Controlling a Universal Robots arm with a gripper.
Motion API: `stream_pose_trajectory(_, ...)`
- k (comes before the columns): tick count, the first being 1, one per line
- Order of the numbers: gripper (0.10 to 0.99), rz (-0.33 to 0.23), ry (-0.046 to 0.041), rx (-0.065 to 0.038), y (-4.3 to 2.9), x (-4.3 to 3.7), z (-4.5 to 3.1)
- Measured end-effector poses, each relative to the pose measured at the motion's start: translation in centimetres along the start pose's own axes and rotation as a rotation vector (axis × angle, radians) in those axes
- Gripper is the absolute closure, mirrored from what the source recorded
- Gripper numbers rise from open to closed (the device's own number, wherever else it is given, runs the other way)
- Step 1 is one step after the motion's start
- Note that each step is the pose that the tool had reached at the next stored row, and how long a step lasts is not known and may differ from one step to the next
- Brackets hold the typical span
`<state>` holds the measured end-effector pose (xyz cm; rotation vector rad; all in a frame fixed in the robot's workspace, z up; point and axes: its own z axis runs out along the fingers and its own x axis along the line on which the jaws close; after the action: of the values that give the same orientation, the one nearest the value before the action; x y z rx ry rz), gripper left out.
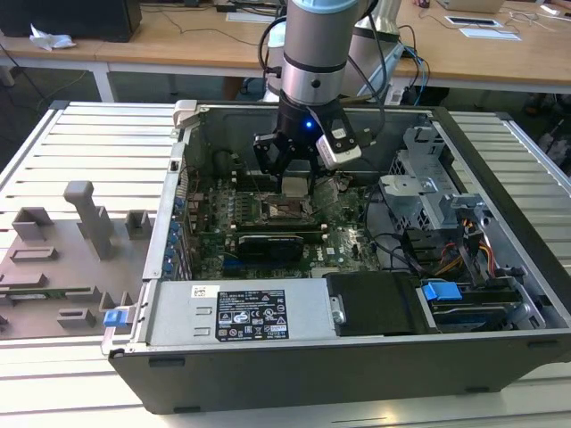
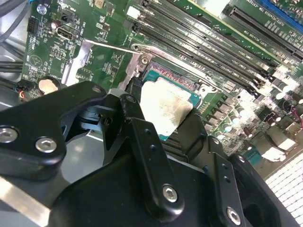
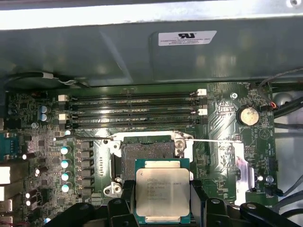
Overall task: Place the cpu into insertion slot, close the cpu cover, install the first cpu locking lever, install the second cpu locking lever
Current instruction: 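Place the cpu into insertion slot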
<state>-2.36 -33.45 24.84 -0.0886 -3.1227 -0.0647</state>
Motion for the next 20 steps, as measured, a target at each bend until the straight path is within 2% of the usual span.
stream_pose_trajectory(6,0.541,0.095,-0.0038,-0.002,0.0,0.0,0.02)
stream_pose_trajectory(20,0.541,0.206,-0.0084,-0.004,-0.01,0.0,0.12)
